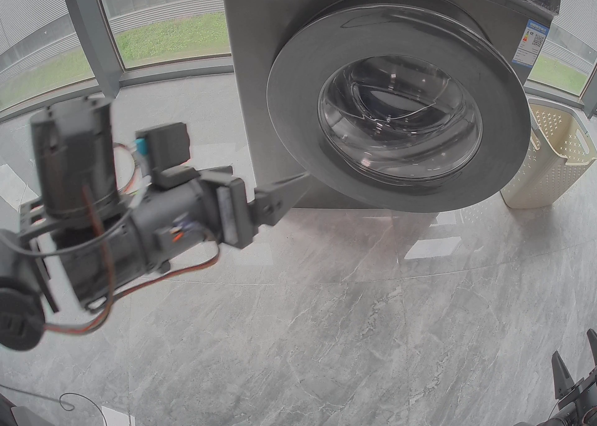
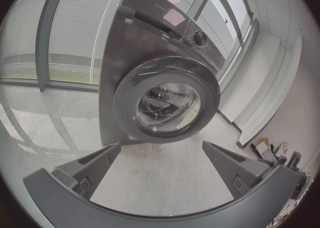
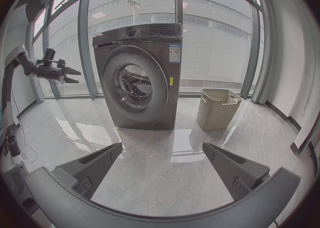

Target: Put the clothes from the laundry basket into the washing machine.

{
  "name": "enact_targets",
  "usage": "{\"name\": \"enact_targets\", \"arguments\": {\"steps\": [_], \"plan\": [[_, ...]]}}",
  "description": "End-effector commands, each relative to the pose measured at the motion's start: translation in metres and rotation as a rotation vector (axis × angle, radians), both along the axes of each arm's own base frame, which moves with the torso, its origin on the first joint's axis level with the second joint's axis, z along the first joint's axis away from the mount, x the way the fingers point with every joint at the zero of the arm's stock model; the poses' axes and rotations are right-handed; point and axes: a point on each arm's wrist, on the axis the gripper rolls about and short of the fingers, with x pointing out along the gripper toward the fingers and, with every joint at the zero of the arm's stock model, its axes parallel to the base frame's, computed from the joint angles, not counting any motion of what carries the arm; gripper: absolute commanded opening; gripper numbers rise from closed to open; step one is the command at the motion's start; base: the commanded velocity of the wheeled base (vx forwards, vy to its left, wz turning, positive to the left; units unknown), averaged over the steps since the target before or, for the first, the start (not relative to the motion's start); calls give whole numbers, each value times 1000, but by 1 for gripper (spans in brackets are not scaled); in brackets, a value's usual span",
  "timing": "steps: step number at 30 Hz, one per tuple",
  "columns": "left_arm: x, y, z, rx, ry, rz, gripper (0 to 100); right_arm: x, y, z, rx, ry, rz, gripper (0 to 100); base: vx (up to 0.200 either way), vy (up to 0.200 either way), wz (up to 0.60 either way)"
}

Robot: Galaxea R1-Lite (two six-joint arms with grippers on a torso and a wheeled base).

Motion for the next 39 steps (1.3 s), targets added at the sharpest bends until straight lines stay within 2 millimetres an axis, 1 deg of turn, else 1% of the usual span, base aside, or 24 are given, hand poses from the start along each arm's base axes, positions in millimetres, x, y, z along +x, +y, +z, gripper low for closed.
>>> {"name": "enact_targets", "arguments": {"steps": [1, 5, 8, 9, 10, 13, 14, 15, 16, 19, 21, 28, 30, 35, 37, 38, 39], "plan": [[-90, 80, -11, 1, -83, -32, 100, 0, 0, -5, 0, 0, 1, 100, 0, 0, 0], [-118, 111, -37, 57, -117, -9, 100, 0, 0, -5, -2, 0, 1, 100, 0, 0, 0], [-135, 133, -59, 69, -127, 51, 100, 0, 0, -5, 0, 0, 1, 100, 0, 0, 0], [-139, 137, -61, 69, -135, 64, 100, 0, 0, -5, 0, 0, 1, 100, 0, 0, 0], [-146, 145, -69, 75, -151, 95, 100, 0, 0, -5, -2, 0, 1, 100, 0, 0, 0], [-160, 158, -80, 68, -179, 161, 100, 0, 0, -5, 0, 0, 1, 100, 0, 0, 0], [-161, 159, -81, 68, -180, 164, 100, 0, 0, -5, 0, 0, 1, 100, 0, 0, 0], [-170, 166, -87, 59, -201, 207, 100, 0, 0, -5, 0, 0, 1, 100, 0, 0, 0], [-174, 169, -89, 55, -212, 227, 100, 0, 0, -5, 0, 0, 1, 100, 0, 0, 0], [-184, 175, -97, 75, -236, 273, 100, 0, 0, -5, 0, 0, 1, 100, 0, 0, 0], [-194, 179, -107, 84, -246, 294, 100, 0, 0, -5, 0, 0, 1, 100, 0, 0, 0], [-215, 184, -134, 108, -220, 355, 100, 0, 0, -5, 0, 0, 1, 100, 0, 0, 0], [-218, 184, -139, 114, -211, 386, 100, 0, 0, -5, -2, 0, 1, 100, 0, 0, 0], [-216, 184, -146, 114, -160, 464, 100, 0, 0, -5, 0, 0, 1, 100, 0, 0, 0], [-212, 183, -164, 104, -81, 514, 100, 0, 0, -5, 0, 0, 1, 100, 0, 0, 0], [-211, 183, -168, 109, -65, 530, 100, 0, 0, -5, 0, 0, 1, 100, 0, 0, 0], [-211, 182, -168, 105, -69, 554, 100, 0, 0, -5, 0, 0, 1, 100, 0, 0, 0]]}}
